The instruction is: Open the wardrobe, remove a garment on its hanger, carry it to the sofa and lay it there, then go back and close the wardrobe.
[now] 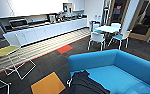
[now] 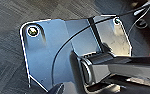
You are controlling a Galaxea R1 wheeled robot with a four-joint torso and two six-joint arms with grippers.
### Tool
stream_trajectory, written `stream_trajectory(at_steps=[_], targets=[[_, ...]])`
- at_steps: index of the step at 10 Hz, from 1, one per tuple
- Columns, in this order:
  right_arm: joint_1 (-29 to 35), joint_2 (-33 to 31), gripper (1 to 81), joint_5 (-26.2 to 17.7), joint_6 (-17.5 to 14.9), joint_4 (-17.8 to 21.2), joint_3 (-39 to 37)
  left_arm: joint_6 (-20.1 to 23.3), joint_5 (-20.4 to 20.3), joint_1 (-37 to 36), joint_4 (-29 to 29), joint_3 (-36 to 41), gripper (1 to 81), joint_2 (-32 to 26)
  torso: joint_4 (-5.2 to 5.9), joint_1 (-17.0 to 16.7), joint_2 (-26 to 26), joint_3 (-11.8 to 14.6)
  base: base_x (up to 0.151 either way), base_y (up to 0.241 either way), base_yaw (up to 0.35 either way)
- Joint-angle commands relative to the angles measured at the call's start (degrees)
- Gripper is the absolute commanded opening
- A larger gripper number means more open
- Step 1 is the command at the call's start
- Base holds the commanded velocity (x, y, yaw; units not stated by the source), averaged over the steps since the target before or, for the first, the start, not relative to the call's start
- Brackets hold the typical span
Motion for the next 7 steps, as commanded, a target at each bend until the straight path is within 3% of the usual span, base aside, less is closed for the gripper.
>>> stream_trajectory(at_steps=[1, 7], targets=[[1.2, 0.6, 81.1, -2.7, -0.2, 0.0, 0.3, 0.2, 3.1, -2.1, 0.3, 0.2, 81.1, -0.8, 0.00, 0.0, 0.0, 0.0, 0.000, 0.000, 0.091], [1.3, 0.6, 81.1, -2.7, -0.3, -0.2, 0.4, 0.2, 3.3, -2.2, 0.3, -0.8, 81.1, -0.2, 0.00, 0.0, 0.0, 0.0, 0.000, 0.000, 0.254]])
